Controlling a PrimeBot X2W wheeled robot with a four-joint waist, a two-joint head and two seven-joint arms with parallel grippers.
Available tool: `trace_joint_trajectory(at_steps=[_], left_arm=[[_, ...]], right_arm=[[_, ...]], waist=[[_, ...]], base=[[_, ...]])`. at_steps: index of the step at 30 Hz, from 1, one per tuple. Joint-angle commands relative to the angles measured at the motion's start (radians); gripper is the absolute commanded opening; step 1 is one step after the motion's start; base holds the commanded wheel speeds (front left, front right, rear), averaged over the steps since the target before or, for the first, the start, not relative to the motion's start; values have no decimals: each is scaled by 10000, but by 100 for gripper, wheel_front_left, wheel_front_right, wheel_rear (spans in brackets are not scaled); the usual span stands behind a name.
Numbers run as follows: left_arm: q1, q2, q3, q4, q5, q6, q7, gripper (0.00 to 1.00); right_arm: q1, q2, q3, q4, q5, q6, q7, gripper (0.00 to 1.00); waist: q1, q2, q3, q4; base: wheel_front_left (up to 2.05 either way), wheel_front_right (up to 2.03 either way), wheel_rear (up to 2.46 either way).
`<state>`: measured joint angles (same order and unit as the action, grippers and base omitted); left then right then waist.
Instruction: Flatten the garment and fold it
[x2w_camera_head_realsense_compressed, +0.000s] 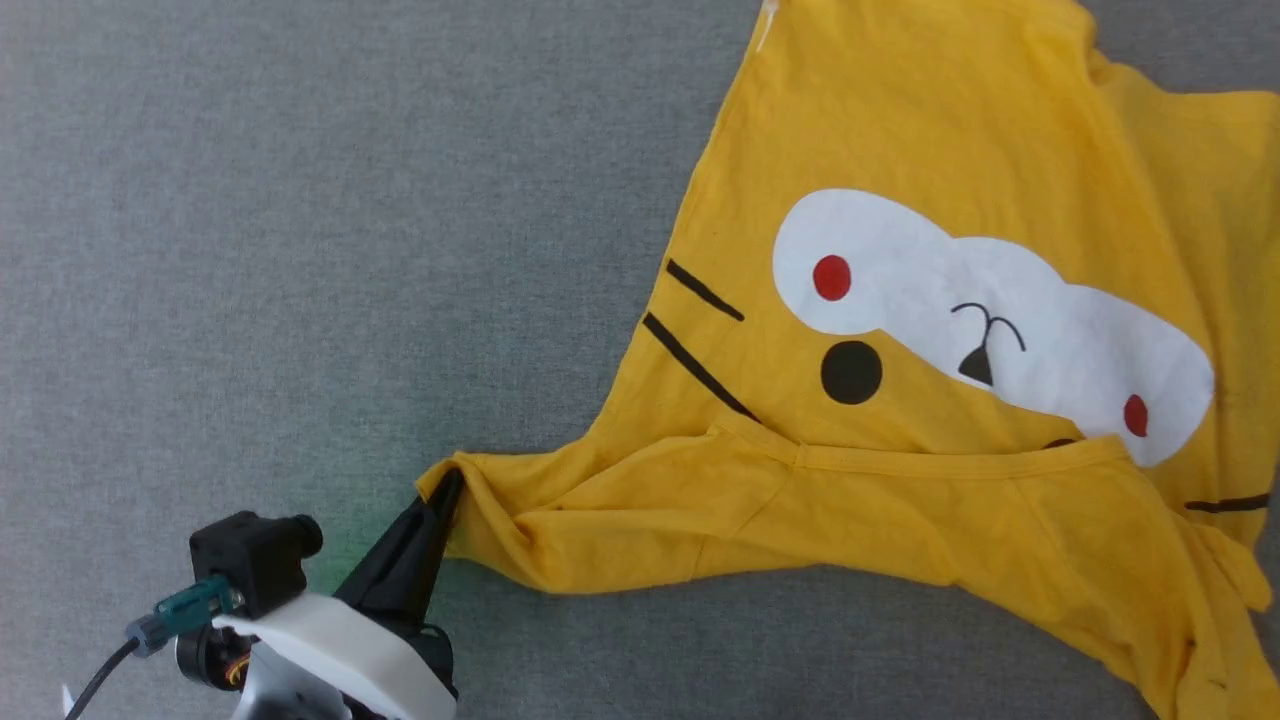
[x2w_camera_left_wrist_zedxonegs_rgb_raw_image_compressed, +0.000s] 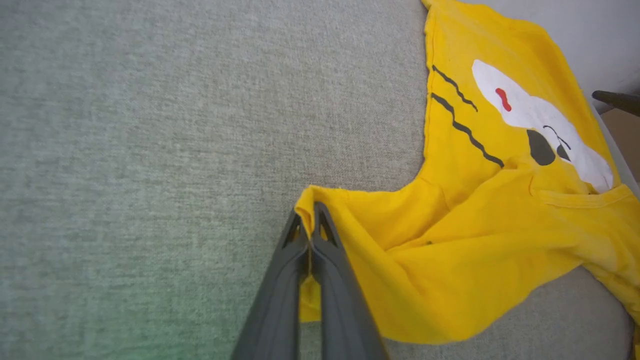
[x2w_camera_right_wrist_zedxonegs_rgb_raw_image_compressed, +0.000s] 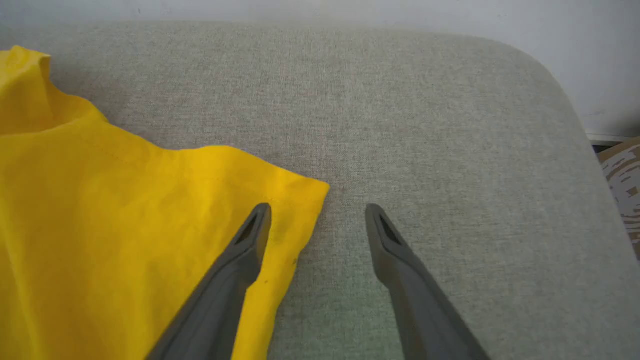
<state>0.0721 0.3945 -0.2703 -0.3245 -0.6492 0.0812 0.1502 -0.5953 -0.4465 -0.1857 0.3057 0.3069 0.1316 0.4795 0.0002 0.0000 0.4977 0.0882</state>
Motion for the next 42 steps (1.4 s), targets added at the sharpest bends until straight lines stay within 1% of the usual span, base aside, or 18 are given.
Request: trace_joint_trajectory(at_steps=[1,5,6,7,8,12,18,20,22,26,29,31,34,36,38,40,42], left_arm=[[-206,-61,-39,16,131,-20,-31,0],[-306,-77,-72,86,137,-24,-37,0],[-326,-78,-79,105,137,-24,-35,0],[-345,-81,-85,122,134,-24,-33,0],[-364,-83,-87,138,132,-23,-37,0],[-395,-88,-90,193,145,-21,-86,0],[-354,-99,-48,342,194,-22,-334,0],[-320,-103,-14,408,212,-17,-451,0],[-196,-127,50,477,211,13,-638,0],[70,-134,134,523,174,69,-824,0],[236,-116,209,504,142,116,-915,0],[335,-94,258,452,117,137,-963,0],[473,-58,312,374,70,161,-993,0],[523,-47,305,352,35,153,-983,0],[548,-53,306,341,20,163,-1002,0],[586,-61,319,334,-2,187,-1018,0],[589,-48,296,332,-11,183,-991,0]], right_arm=[[-188,34,50,161,-51,-9,-46,100],[-330,98,79,681,-71,-9,192,100],[-354,125,37,833,-99,-9,321,93],[-382,142,48,914,-106,-9,385,36],[-412,161,-2,981,-136,-9,388,0],[-411,173,11,1148,-209,-9,402,0],[-273,183,27,817,66,-9,-362,0],[-20,124,50,479,298,-9,-602,0],[664,130,-214,-325,734,-9,-799,0],[2300,359,-1049,-1637,1251,-9,-709,0],[3861,909,-2078,-2562,1466,-9,-591,0],[4887,1459,-2811,-3047,1651,-9,-486,0],[6488,2292,-3447,-3546,1628,-9,-351,0],[7464,2848,-3613,-3680,1432,-9,-323,0],[8145,3227,-3513,-3602,1120,-9,-464,0],[8395,3514,-3309,-3294,1027,-9,-718,0],[8364,3641,-3072,-2948,966,-9,-968,0]], waist=[[-2,0,281,220],[-2,0,368,263],[-2,0,369,269],[-2,0,368,276],[-2,0,363,278],[-2,0,277,252],[-2,0,-412,-37],[-2,0,-765,-172],[-2,0,-1270,-422],[-2,0,-1755,-778],[-2,0,-1928,-1003],[-2,0,-1945,-1145],[-2,0,-1864,-1334],[-2,0,-1794,-1413],[-2,0,-1744,-1497],[-2,0,-1731,-1612],[-2,0,-1736,-1695]], base=[[0,0,0],[0,0,0],[0,0,0],[0,0,0],[0,0,0],[0,0,0],[0,0,0],[0,0,0],[0,0,0],[0,0,0],[0,0,0],[0,0,0],[0,0,0],[0,0,0],[0,0,0],[0,0,0],[0,0,0]])
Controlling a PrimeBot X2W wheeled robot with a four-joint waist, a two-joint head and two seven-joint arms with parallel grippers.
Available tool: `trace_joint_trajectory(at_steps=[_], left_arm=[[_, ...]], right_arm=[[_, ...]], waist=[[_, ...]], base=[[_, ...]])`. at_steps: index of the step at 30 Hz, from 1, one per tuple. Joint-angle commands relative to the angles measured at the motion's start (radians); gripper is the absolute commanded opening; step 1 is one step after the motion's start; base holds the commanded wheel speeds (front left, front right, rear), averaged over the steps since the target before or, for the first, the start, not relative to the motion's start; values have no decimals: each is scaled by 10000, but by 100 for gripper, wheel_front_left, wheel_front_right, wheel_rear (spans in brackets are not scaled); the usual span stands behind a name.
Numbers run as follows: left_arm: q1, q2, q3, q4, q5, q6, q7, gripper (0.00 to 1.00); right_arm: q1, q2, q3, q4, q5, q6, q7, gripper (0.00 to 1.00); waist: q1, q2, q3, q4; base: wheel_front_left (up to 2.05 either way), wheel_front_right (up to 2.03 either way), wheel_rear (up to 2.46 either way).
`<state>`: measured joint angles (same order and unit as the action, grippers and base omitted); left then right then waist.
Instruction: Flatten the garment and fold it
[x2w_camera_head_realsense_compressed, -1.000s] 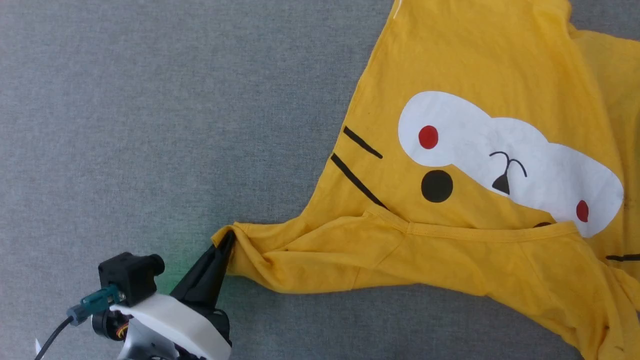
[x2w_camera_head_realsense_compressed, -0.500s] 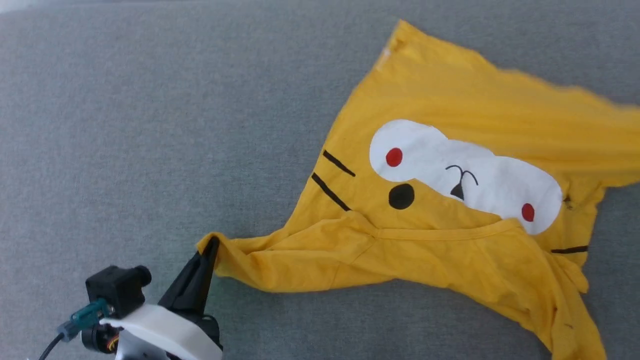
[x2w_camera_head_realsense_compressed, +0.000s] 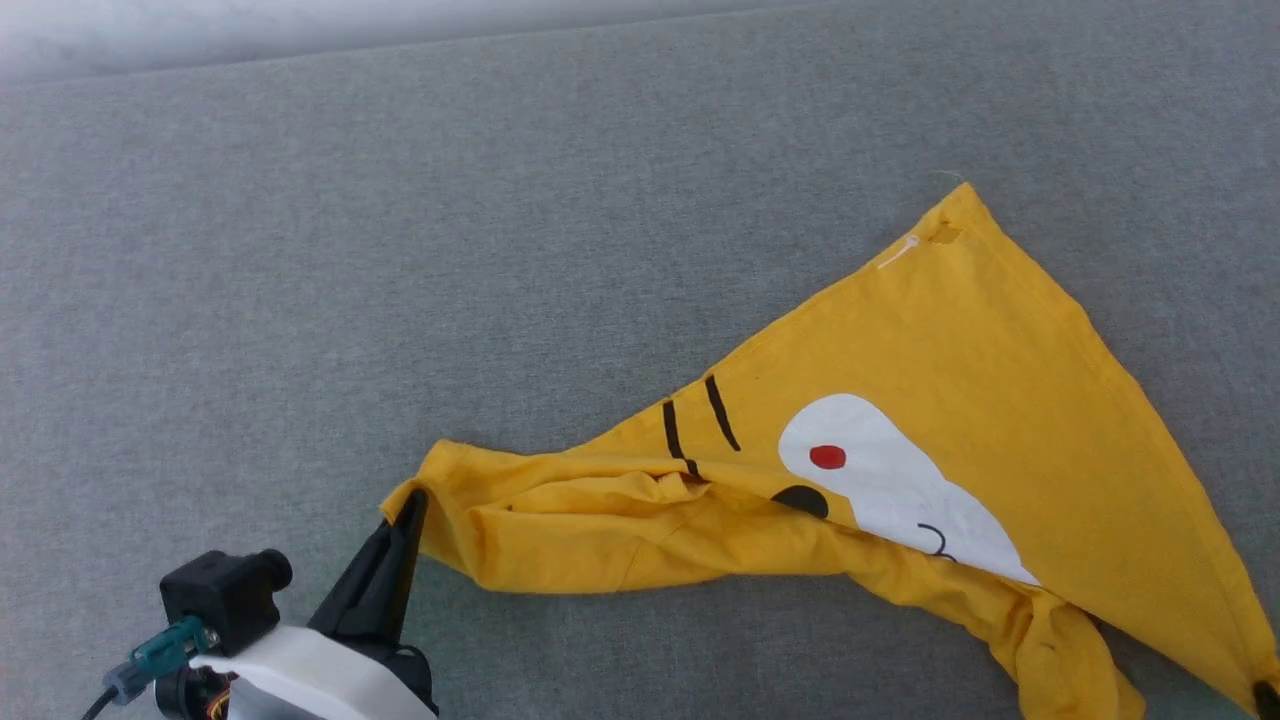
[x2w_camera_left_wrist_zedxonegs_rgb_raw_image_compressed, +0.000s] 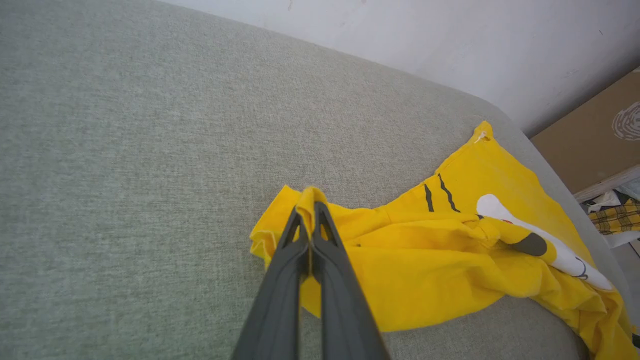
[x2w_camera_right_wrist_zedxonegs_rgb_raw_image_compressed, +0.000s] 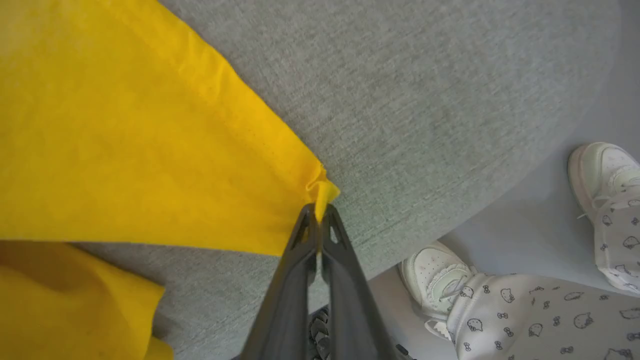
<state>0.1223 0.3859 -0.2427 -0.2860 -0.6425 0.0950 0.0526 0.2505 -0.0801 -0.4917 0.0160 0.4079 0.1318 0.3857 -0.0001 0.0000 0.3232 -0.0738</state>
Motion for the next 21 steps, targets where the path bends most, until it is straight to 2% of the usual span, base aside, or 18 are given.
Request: trace_joint_trajectory(at_steps=[1,2,3,7,12,17,21], left_arm=[[71,47,3,-51,-76,42,7,0],[45,54,-14,-49,-71,41,30,0],[15,64,-30,-49,-63,43,56,0],[-87,77,-108,-52,-40,47,142,0],[-92,-5,-205,-38,-66,35,99,0],[-265,-110,-391,-2,-39,-50,54,0],[-529,-164,-540,-3,41,-132,36,0]], right_arm=[[-194,11,54,116,-84,-11,-150,0],[-312,16,150,235,-149,-11,-258,17],[-448,-38,266,286,-234,-11,-379,100],[-1066,-578,503,-36,-424,-11,-726,100],[-2147,-1716,978,-1443,-296,-11,-628,100],[-3593,-2641,2021,-2509,-214,-11,225,100],[-5117,-3059,3187,-2191,-313,-11,956,100]], waist=[[1,0,-4,-104],[1,0,-22,-121],[1,0,-40,-132],[1,0,-162,-60],[1,0,-256,161],[1,0,-126,516],[1,0,205,871]], base=[[0,0,0],[0,0,0],[0,0,0],[0,0,0],[0,0,0],[0,0,0],[0,0,0]])
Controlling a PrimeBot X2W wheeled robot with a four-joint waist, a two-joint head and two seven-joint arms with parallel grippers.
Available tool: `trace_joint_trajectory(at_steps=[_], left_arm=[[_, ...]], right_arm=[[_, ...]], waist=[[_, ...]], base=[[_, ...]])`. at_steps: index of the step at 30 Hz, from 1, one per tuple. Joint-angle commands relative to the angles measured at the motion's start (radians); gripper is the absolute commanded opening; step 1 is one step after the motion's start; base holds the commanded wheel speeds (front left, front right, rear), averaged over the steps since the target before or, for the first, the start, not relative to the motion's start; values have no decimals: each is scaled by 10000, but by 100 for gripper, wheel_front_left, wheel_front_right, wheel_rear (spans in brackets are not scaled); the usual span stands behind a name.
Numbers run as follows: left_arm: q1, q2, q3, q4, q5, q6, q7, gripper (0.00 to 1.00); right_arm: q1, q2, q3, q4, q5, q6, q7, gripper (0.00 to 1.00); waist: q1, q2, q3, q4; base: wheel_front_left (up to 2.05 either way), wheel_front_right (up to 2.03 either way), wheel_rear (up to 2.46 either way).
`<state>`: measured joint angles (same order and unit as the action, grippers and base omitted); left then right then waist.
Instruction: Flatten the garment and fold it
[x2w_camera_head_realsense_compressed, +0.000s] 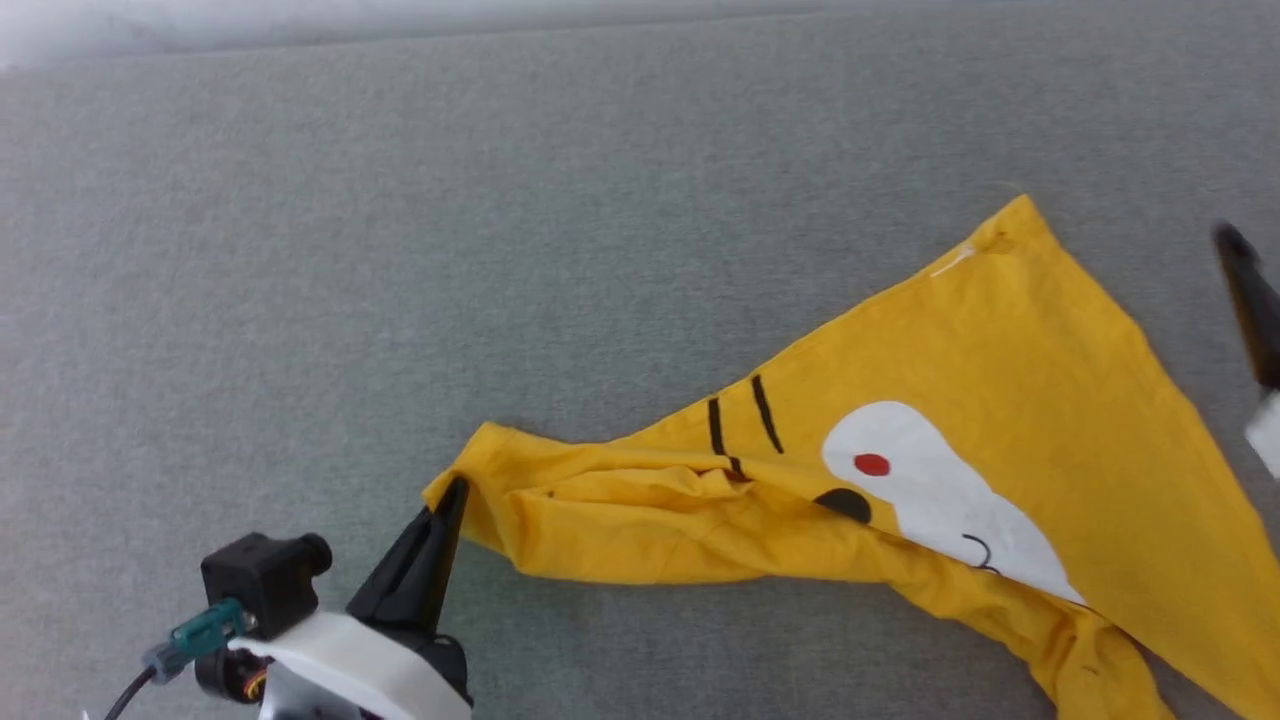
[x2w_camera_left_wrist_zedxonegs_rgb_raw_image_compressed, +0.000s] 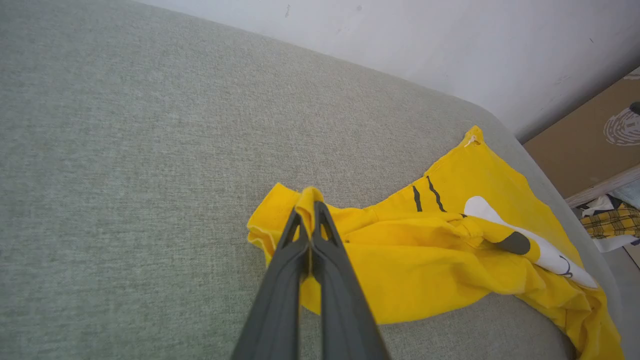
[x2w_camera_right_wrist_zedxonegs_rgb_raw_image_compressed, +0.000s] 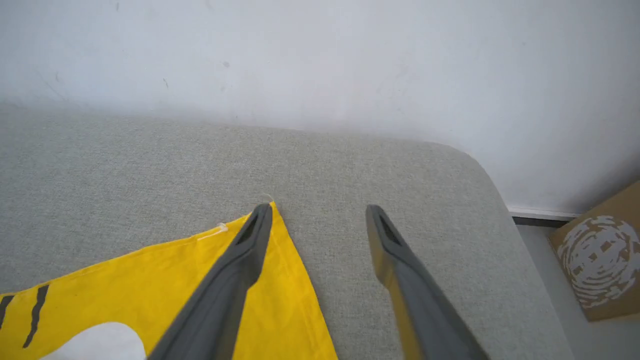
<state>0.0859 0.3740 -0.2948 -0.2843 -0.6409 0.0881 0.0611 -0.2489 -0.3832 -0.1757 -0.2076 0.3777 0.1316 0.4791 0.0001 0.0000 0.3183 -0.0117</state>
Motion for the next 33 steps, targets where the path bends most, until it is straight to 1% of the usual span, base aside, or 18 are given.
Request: trace_joint_trajectory(at_steps=[1,4,7,11,17,23,24,25,28,32,33], left_arm=[[-244,-59,-53,-24,55,-76,-52,0],[-523,-118,-215,-26,149,-157,-45,0],[-807,-218,-405,21,233,-236,-34,0],[-1093,-368,-627,113,305,-310,-37,0],[-1287,-481,-774,254,333,-352,-76,0],[-1396,-484,-780,327,320,-362,-109,0],[-1417,-486,-781,337,318,-361,-112,0],[-1439,-491,-783,348,315,-360,-116,0],[-1496,-496,-785,389,302,-365,-130,0],[-1607,-422,-755,470,326,-403,-135,0],[-1742,-371,-676,569,306,-439,-161,0]], right_arm=[[-505,-139,324,271,-19,-9,172,100],[-1488,-396,1008,1232,-51,-9,661,100],[-2249,-557,1460,2263,-95,-9,1020,100],[-2869,-785,1849,3329,-207,-9,1124,100],[-3099,-1020,2152,4473,-218,-9,1136,100],[-2960,-1313,2393,4989,52,-9,1595,100],[-2941,-1348,2400,5046,96,-9,1722,63],[-2924,-1370,2407,5092,120,-9,1843,0],[-2927,-1394,2404,5116,87,-9,2113,0],[-3043,-1270,2252,5050,10,-9,1853,0],[-3090,-1160,2168,5023,-10,-9,1555,0]], waist=[[-1,0,364,346],[-1,0,707,693],[-1,0,999,1062],[-1,0,1301,1474],[-1,0,1559,1790],[-1,0,1697,1841],[-1,0,1722,1834],[-1,0,1740,1821],[-1,0,1741,1736],[-1,0,1570,1587],[-1,0,1350,1473]], base=[[0,0,0],[0,0,0],[0,0,0],[0,0,0],[0,0,0],[0,0,0],[0,0,0],[0,0,0],[0,0,0],[0,0,0],[0,0,0]])
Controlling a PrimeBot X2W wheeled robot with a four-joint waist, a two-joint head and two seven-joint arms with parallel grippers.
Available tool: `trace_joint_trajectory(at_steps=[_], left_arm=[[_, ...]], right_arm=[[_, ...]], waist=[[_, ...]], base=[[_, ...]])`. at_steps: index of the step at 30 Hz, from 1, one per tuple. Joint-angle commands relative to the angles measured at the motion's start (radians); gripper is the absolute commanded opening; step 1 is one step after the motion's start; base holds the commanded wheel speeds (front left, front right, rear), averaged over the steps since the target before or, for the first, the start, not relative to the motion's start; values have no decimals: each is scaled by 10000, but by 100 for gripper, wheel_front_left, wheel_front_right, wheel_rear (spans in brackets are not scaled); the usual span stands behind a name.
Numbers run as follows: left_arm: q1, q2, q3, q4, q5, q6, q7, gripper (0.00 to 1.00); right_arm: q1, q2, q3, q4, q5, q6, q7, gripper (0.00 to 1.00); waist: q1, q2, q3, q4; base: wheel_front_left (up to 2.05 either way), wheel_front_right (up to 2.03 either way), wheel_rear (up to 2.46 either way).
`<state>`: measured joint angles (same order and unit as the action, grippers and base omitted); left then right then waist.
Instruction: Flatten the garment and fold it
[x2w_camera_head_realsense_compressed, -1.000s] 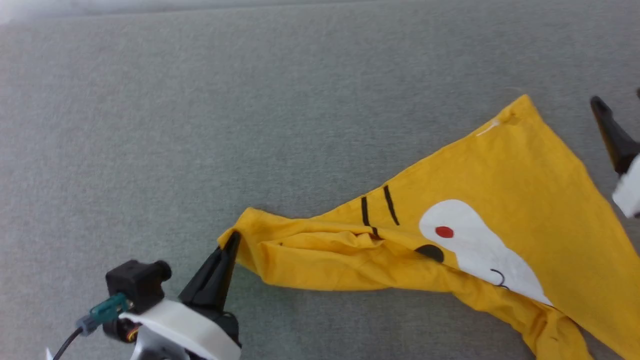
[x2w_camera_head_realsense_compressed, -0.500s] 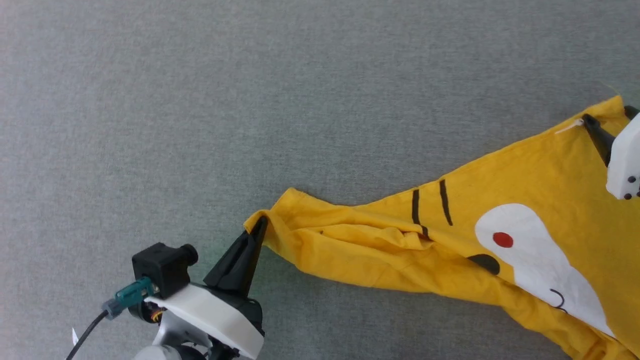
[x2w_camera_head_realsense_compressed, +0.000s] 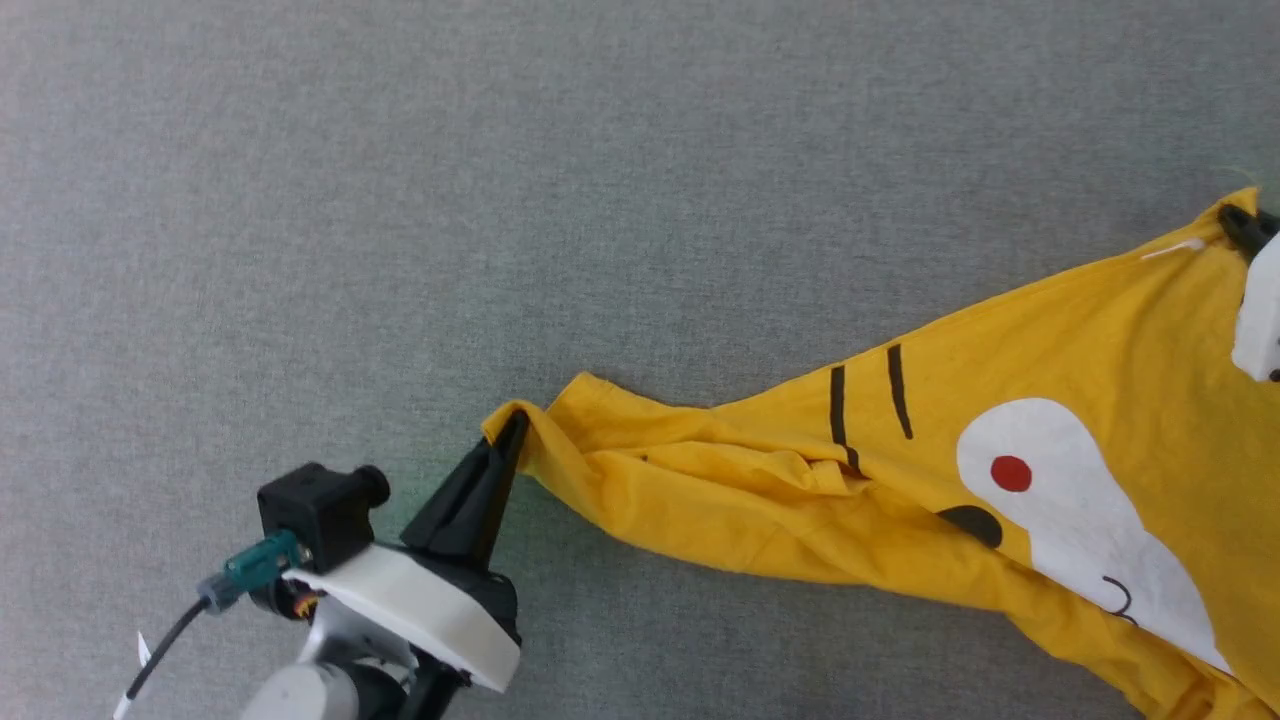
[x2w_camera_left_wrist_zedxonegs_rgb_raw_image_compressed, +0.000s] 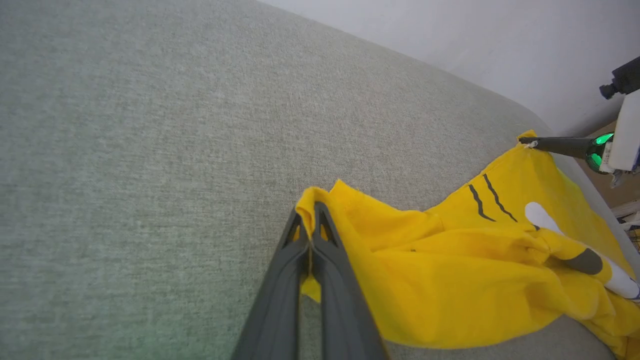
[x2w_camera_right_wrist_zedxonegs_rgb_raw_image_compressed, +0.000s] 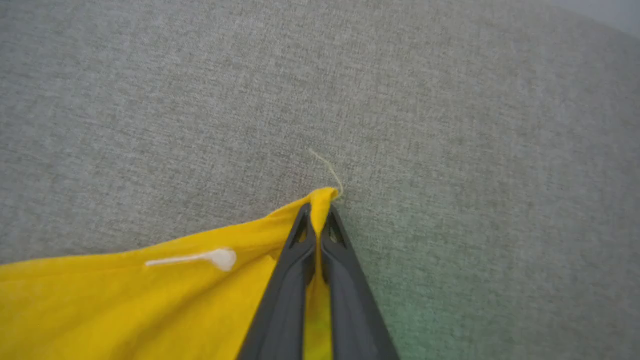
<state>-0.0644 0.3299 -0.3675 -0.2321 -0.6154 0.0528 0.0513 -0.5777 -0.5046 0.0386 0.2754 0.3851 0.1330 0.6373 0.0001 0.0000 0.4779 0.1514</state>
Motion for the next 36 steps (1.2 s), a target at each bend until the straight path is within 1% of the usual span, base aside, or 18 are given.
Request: trace_joint_trajectory(at_steps=[1,3,5,6,11,16,21,24,29,33,36], left_arm=[[-332,150,64,129,119,-109,-46,0],[-454,203,87,216,179,-132,-62,0],[-941,215,247,515,156,-255,-224,0],[-941,215,247,515,156,-255,-224,0],[-2155,330,613,1374,131,-443,-346,0],[-3981,763,657,2432,427,-926,-103,0],[-6231,1167,620,3485,786,-1290,275,0],[-7593,1388,479,4175,936,-1489,645,0],[-9782,1393,686,5344,868,-1605,674,0],[-10911,1347,642,6162,747,-1671,930,0],[-11403,1303,620,6599,540,-1715,1108,0]], right_arm=[[187,113,-11,184,-87,-23,-204,0],[188,173,-39,177,-83,-23,-399,0],[187,423,-257,115,-45,-23,-1054,0],[187,423,-257,115,-45,-23,-1054,0],[101,930,-640,-33,-56,-23,-1981,0],[-476,1279,-737,-227,-160,-23,-2451,0],[-1865,1526,-434,-128,-484,-23,-2551,0],[-2929,1720,-229,239,-654,-23,-2588,0],[-4589,2057,-242,1249,-1093,-23,-3013,0],[-5414,2227,-226,2184,-1441,-23,-3257,0],[-5782,2260,-147,2749,-1564,-23,-3360,0]], waist=[[-1,0,-385,-219],[-1,0,-556,-279],[-1,0,-1097,-456],[-1,0,-1097,-456],[-1,0,-2112,-750],[-1,0,-3033,-1004],[-1,0,-3569,-1342],[-1,0,-3813,-1570],[-1,0,-4106,-1891],[-1,0,-4343,-2057],[-1,0,-4508,-2131]], base=[[0,0,0],[0,0,0],[0,0,0],[0,0,0],[0,0,0],[0,0,0],[0,0,0],[0,0,0],[0,0,0],[0,0,0],[0,0,0]])
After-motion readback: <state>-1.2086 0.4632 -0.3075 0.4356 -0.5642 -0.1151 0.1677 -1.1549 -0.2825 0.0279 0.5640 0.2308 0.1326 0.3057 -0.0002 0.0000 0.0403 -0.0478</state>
